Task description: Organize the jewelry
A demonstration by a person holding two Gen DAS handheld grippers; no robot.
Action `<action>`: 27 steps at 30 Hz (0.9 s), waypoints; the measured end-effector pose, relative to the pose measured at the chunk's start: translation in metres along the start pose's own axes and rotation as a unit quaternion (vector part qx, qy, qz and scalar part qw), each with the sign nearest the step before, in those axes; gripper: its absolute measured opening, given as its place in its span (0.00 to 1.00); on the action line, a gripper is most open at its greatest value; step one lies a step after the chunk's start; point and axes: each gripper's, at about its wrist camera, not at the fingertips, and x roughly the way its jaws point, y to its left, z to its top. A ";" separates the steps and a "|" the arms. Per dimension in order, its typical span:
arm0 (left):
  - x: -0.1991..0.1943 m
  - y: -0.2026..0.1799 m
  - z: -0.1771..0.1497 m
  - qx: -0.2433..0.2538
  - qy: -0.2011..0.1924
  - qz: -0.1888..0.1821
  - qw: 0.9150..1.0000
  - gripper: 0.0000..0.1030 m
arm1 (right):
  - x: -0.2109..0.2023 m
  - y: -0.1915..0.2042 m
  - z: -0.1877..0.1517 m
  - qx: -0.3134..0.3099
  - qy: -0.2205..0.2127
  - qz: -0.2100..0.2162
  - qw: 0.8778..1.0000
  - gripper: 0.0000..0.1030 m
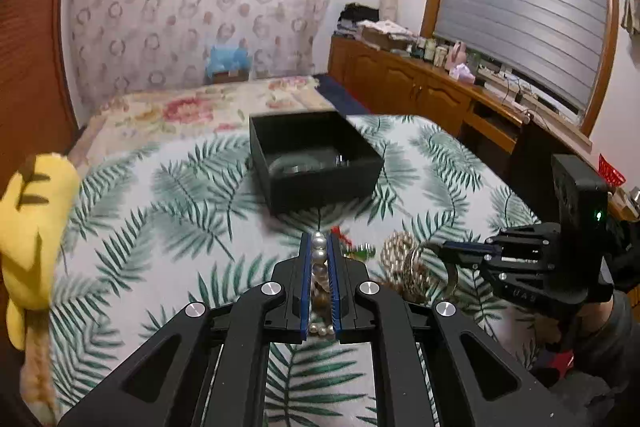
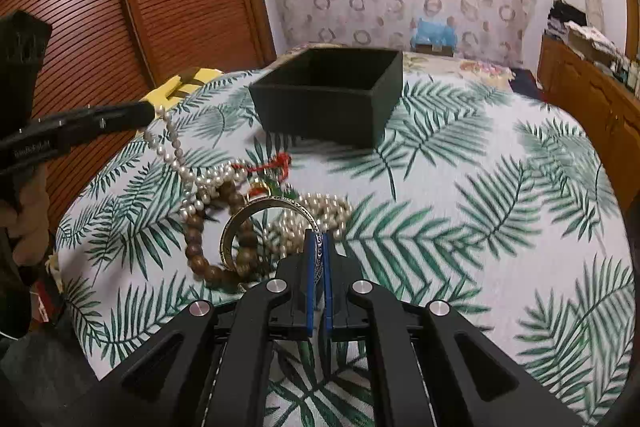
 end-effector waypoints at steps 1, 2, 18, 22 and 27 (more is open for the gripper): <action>-0.002 0.000 0.003 0.003 -0.004 0.001 1.000 0.07 | -0.002 0.000 0.003 -0.003 -0.003 -0.001 1.000 0.04; -0.005 -0.001 0.009 0.007 -0.010 0.003 1.000 0.07 | -0.003 0.001 0.007 -0.008 -0.006 -0.002 1.000 0.04; -0.041 -0.004 0.079 0.038 -0.073 0.026 0.996 0.07 | -0.021 0.011 0.071 -0.052 -0.044 -0.012 0.998 0.04; -0.044 -0.003 0.095 0.040 -0.082 0.030 0.995 0.07 | -0.018 0.010 0.082 -0.058 -0.046 -0.018 0.997 0.04; -0.044 -0.002 0.111 0.046 -0.091 0.036 0.994 0.07 | -0.011 0.007 0.097 -0.064 -0.047 -0.025 0.997 0.04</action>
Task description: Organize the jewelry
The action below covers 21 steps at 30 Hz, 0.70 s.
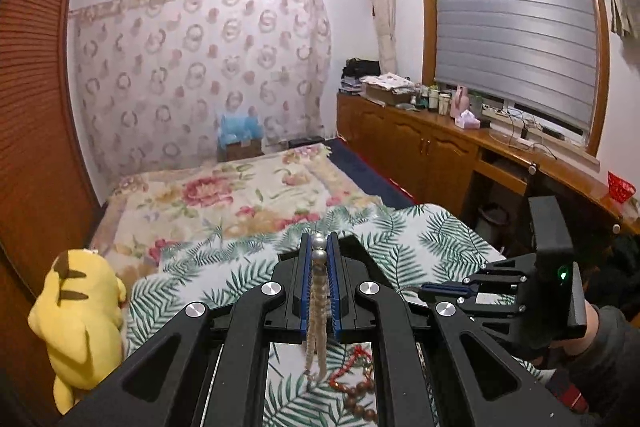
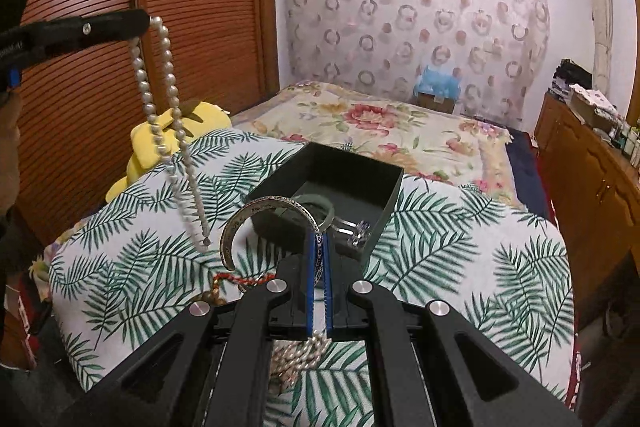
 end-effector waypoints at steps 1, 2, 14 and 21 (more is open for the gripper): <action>0.001 0.000 0.002 0.002 -0.001 0.001 1.000 0.07 | 0.003 -0.001 0.002 -0.001 0.001 -0.001 1.000 0.04; 0.003 0.001 0.005 0.004 -0.002 0.003 1.000 0.07 | 0.006 -0.003 0.005 -0.003 0.003 -0.003 1.000 0.04; 0.032 0.016 0.034 0.000 0.003 0.013 1.000 0.07 | 0.070 -0.031 0.036 0.003 0.020 -0.038 0.999 0.04; 0.053 0.018 0.052 0.002 0.010 0.019 1.000 0.07 | 0.113 -0.045 0.041 0.012 0.035 -0.055 0.998 0.05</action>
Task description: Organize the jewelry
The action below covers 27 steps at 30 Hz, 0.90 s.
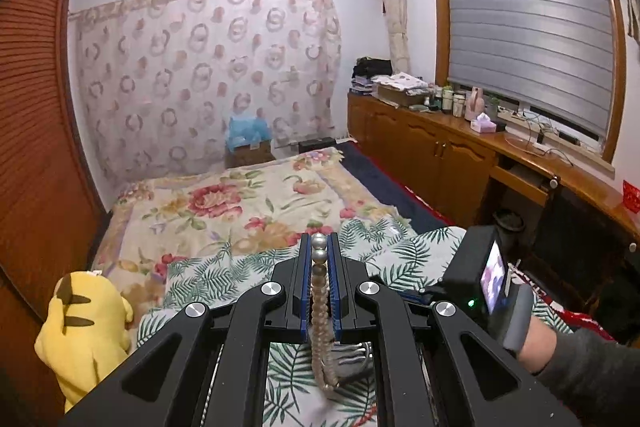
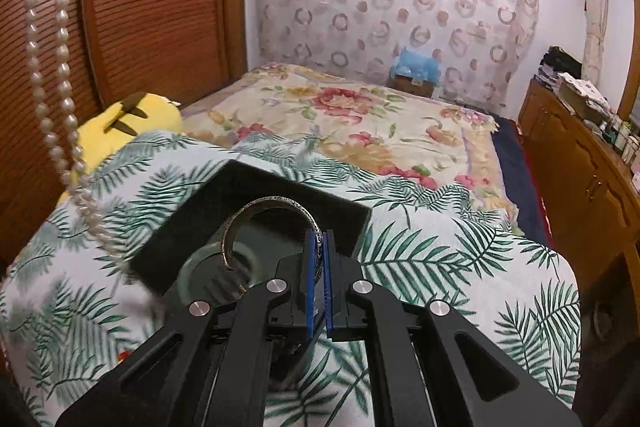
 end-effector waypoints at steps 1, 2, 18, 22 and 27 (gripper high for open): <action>0.004 -0.001 0.002 0.002 0.002 0.002 1.000 0.07 | 0.002 -0.001 0.001 0.000 0.000 -0.002 1.000 0.05; 0.006 -0.001 0.004 0.003 0.002 0.002 1.000 0.07 | 0.006 -0.001 0.001 0.000 0.003 0.000 1.000 0.05; 0.044 -0.012 0.010 0.005 0.018 -0.006 1.000 0.07 | -0.005 -0.015 -0.009 0.001 -0.010 0.010 1.000 0.07; 0.048 -0.014 0.011 0.006 0.017 -0.007 1.000 0.07 | -0.016 -0.017 -0.015 -0.003 -0.015 0.012 1.000 0.07; 0.044 -0.018 0.017 0.008 0.008 -0.008 1.000 0.07 | -0.026 -0.019 -0.021 -0.002 -0.023 0.011 1.000 0.07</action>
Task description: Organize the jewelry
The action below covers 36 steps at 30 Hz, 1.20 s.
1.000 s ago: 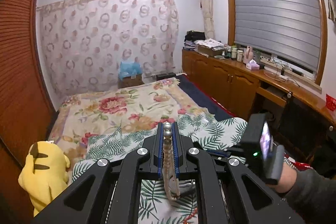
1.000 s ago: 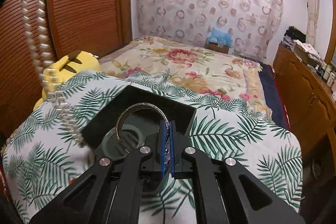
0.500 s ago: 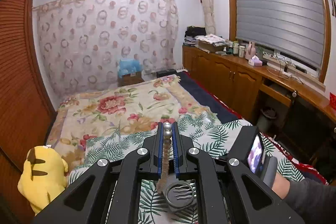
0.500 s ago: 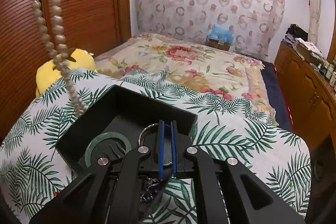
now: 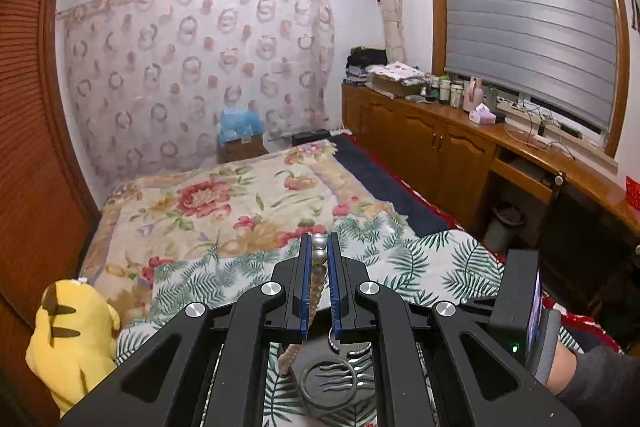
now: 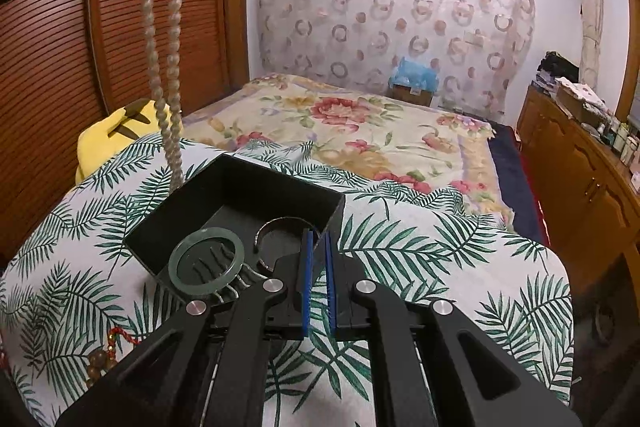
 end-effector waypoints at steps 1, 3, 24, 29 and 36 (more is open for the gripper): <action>-0.002 -0.001 0.002 0.002 -0.004 0.001 1.000 0.07 | -0.001 0.000 0.000 -0.001 -0.001 -0.001 1.000 0.07; -0.007 -0.003 0.009 0.006 -0.014 0.005 1.000 0.07 | -0.005 0.000 0.000 -0.005 -0.003 -0.002 1.000 0.07; 0.025 0.001 -0.071 -0.012 0.048 -0.010 0.999 0.32 | -0.029 0.004 -0.034 0.015 0.004 0.022 1.000 0.07; 0.010 -0.007 -0.105 0.002 0.052 -0.008 0.999 0.48 | -0.040 0.011 -0.044 0.015 0.006 0.033 0.999 0.07; -0.007 -0.010 -0.137 -0.002 0.057 -0.015 0.998 0.73 | -0.048 0.027 -0.062 0.003 0.023 0.051 0.998 0.28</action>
